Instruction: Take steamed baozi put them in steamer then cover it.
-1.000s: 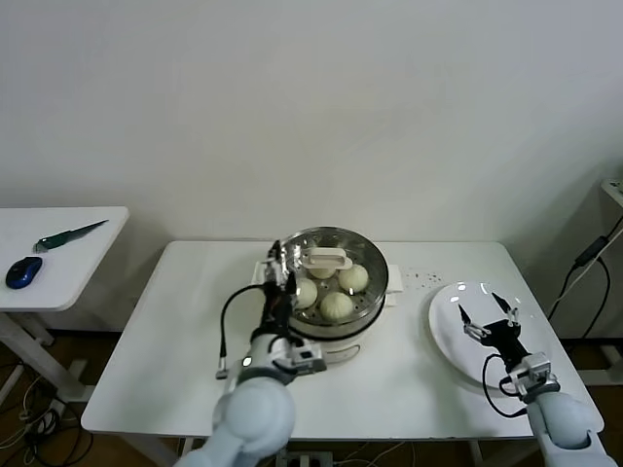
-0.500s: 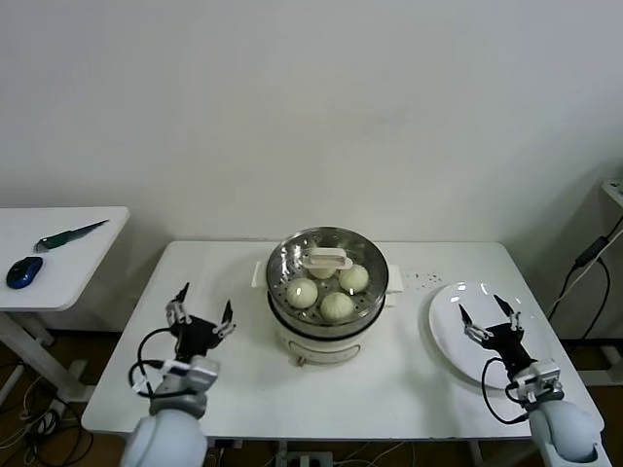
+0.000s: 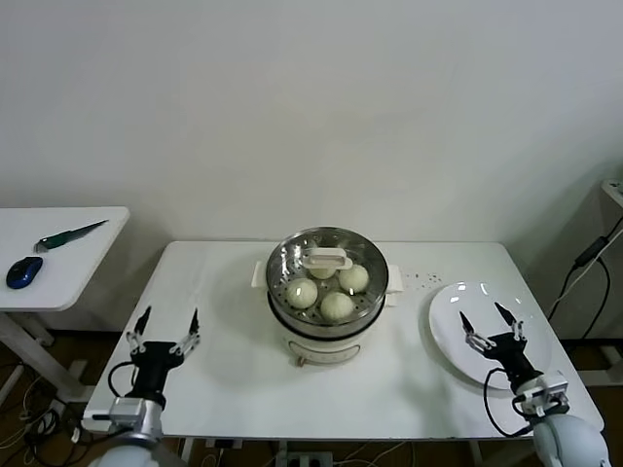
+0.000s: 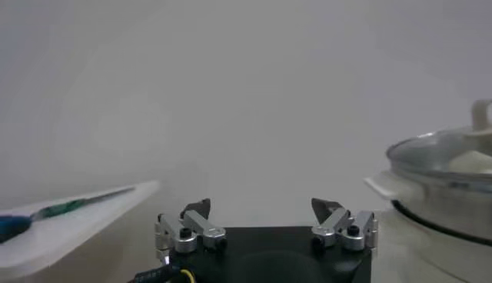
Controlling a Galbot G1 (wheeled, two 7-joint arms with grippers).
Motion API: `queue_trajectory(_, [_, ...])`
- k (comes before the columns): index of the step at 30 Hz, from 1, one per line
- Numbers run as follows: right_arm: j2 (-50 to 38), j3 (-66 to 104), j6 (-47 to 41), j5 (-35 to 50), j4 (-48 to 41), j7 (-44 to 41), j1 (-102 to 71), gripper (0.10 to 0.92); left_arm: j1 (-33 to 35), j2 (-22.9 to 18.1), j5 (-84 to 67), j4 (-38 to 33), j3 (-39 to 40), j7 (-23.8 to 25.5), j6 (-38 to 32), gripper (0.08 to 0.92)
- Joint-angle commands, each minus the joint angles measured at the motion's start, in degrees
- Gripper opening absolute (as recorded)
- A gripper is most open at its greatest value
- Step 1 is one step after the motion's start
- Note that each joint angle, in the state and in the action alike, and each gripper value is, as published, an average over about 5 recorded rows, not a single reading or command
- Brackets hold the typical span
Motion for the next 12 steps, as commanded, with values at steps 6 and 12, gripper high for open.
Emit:
queue_trajectory(6, [-0.18, 0.82, 1.02, 1.83, -0.39, -0.69, -0.96, 0.823, 1.96, -0.81, -6.95, 2.13, -4.89, 3.4, -5.17, 0.823])
queue_trajectory(12, [-0.14, 0.79, 1.26, 2.0, -0.65, -0.76, -0.95, 0.823, 1.53, -0.8, -6.56, 1.62, -4.49, 5.06, -4.0, 0.823])
